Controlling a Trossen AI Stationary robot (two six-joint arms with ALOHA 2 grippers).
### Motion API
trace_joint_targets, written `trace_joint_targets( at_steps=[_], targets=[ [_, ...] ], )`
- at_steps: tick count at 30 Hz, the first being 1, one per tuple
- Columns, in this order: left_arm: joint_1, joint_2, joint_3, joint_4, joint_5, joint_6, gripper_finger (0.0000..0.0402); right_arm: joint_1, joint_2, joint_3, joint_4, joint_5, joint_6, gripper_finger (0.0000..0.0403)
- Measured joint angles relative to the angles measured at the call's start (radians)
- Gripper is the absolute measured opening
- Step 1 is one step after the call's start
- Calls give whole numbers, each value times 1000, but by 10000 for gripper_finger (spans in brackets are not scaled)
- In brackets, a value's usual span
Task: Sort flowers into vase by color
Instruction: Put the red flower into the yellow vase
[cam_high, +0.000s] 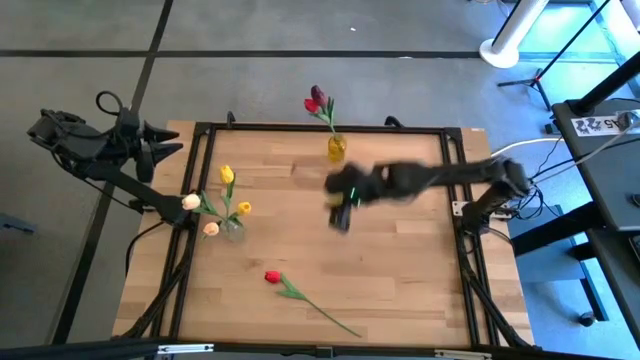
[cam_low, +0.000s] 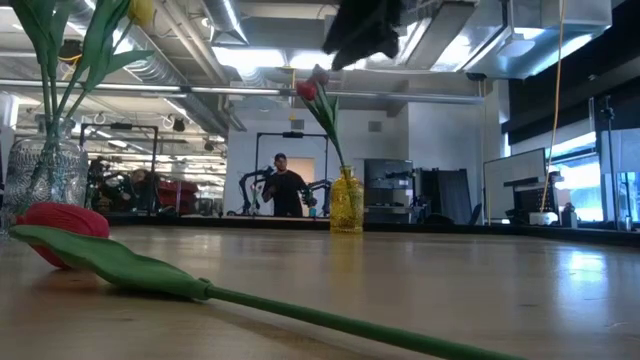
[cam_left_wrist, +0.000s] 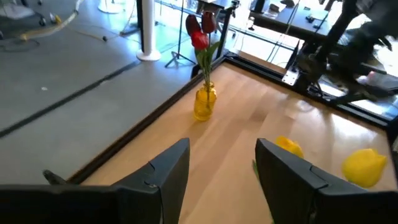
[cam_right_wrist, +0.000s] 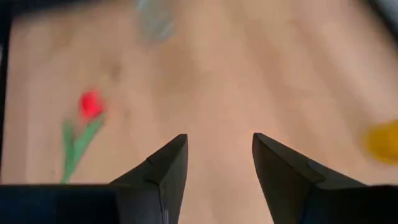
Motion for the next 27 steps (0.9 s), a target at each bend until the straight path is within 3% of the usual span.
trace_joint_targets(
  at_steps=[5,9,14,19,27],
  targets=[
    [0,0,0,0,-22,62,179,183,160,0,177,58,-4,182],
    [0,0,0,0,-22,103,179,260,295,-1,343,74,81,182],
    [0,0,0,0,-22,134,179,304,408,-1,468,79,135,182],
    [0,0,0,0,-24,101,179,318,497,-1,564,-8,124,182],
    [0,0,0,0,-63,5,179,362,585,0,714,16,71,182]
  ],
)
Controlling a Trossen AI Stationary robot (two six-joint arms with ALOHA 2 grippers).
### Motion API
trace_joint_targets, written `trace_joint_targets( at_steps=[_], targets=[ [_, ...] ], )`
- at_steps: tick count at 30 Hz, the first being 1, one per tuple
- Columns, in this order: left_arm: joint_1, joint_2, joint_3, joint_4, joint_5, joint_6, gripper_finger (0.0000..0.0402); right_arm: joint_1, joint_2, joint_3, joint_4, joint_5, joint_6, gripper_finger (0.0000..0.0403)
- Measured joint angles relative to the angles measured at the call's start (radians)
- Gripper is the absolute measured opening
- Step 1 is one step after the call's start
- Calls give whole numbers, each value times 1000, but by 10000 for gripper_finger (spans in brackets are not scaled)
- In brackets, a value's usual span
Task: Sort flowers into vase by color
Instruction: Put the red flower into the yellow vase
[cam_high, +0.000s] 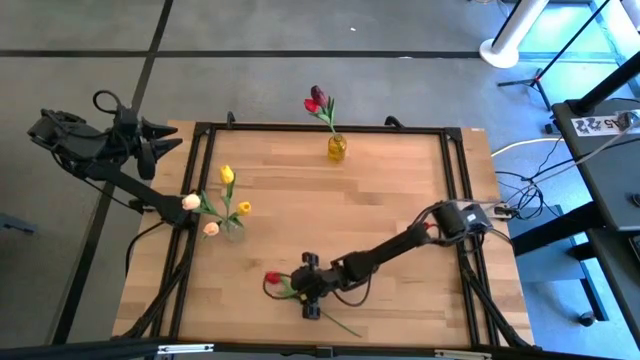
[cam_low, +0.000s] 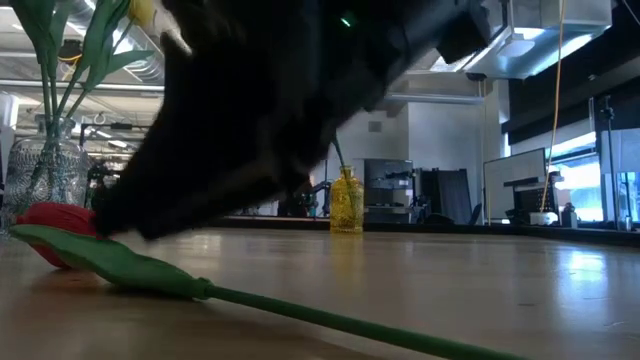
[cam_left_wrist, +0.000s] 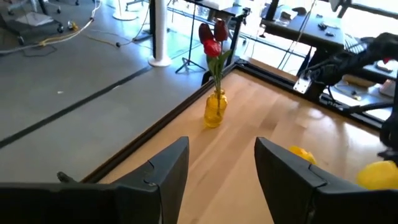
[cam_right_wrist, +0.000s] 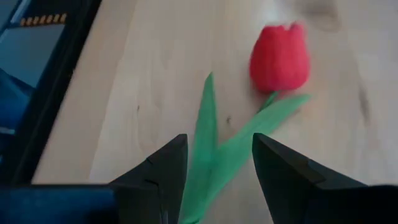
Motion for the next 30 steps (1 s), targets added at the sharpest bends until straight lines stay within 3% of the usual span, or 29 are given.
trace_joint_targets(
  at_steps=[11,20,26,30],
  targets=[
    [0,0,0,0,-5,-92,179,27,45,6,-73,74,50,165],
    [0,0,0,0,-11,-116,179,26,38,81,-340,59,113,13],
    [0,0,0,0,-12,-116,179,12,46,240,-683,88,105,27],
    [0,0,0,0,-13,-116,179,-21,45,249,-703,-25,110,21]
  ],
)
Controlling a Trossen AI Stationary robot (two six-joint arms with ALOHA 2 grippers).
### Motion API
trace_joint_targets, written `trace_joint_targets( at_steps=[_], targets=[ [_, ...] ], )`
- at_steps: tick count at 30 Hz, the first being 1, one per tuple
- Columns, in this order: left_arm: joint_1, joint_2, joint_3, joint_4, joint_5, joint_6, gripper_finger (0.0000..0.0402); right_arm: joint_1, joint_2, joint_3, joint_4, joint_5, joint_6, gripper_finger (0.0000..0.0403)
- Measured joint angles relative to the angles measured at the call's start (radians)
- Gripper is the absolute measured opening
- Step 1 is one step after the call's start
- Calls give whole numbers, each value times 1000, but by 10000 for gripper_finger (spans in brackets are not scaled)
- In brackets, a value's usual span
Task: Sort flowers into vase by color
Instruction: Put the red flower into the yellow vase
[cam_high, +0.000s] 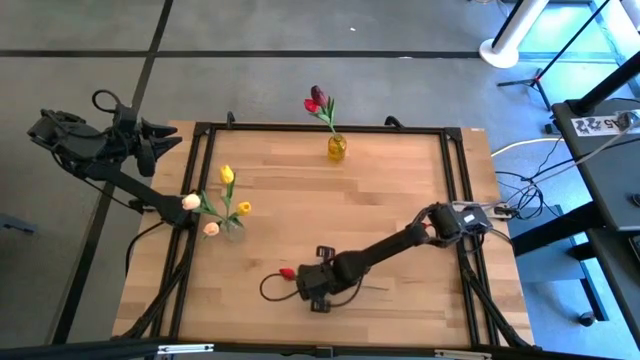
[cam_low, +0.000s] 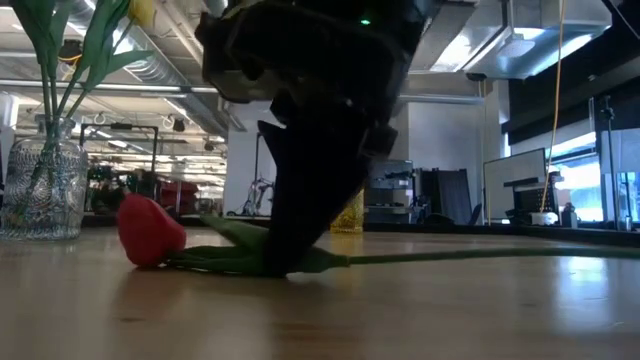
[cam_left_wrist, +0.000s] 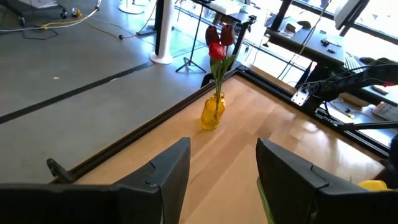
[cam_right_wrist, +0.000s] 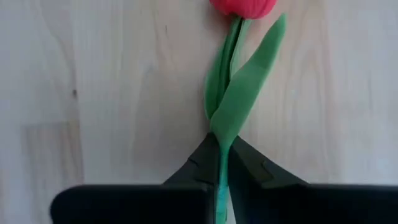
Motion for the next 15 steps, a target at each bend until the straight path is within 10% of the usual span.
trace_joint_targets(
  at_steps=[15],
  targets=[
    [0,0,0,-1,1,5,179,-26,7,16,-34,-52,-168,74]
  ],
)
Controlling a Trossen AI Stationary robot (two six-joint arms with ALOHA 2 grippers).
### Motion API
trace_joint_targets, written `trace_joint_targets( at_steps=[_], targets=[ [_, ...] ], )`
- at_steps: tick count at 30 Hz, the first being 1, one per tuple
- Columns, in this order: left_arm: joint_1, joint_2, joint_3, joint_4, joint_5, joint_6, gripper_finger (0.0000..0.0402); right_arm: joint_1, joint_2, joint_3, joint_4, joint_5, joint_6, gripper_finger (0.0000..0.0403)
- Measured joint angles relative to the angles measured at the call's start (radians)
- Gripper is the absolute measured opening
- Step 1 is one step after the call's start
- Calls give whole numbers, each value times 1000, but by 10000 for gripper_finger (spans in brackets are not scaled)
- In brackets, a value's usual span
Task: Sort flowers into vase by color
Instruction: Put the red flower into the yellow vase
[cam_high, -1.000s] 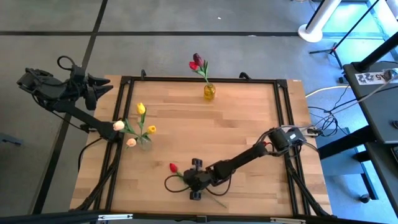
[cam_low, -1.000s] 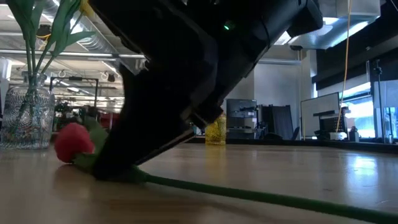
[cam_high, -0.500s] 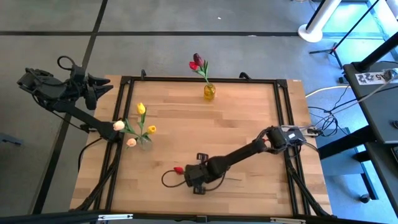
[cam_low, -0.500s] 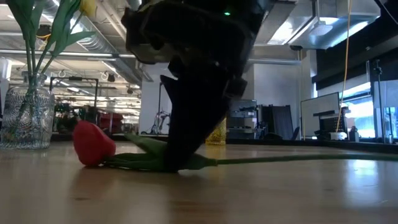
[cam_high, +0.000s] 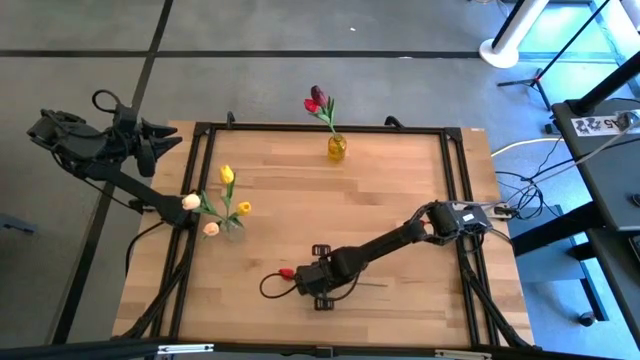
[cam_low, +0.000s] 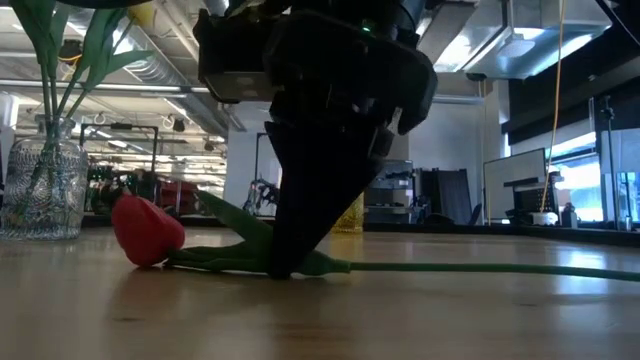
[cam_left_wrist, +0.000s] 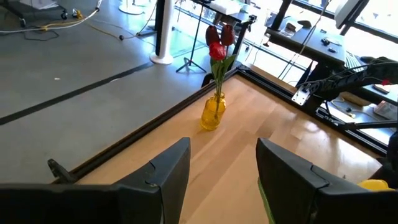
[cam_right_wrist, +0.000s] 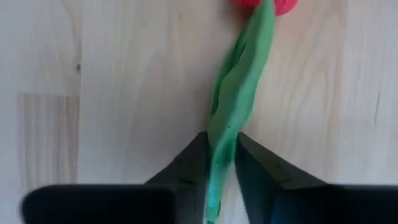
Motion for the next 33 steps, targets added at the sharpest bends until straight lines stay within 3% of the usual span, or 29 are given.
trace_joint_targets(
  at_steps=[4,10,17,20,23,25,28,33],
  targets=[
    [0,0,0,0,-26,3,179,-1,-6,0,3,25,-23,13],
    [0,0,0,8,-98,40,179,-51,-42,73,-20,96,-69,8],
    [0,0,0,101,-128,157,179,-184,-248,100,-59,125,-154,5],
    [0,0,0,139,-67,223,179,-243,-335,91,-76,133,-157,5],
    [0,0,-2,198,113,319,179,-294,-426,37,-48,134,-171,3],
    [0,0,-6,250,203,351,179,-328,-481,-17,15,132,-186,3],
    [0,0,-6,273,259,379,179,-388,-567,-127,219,99,-212,2],
    [0,0,-6,263,205,373,179,-511,-680,-346,707,-29,-241,2]
  ],
)
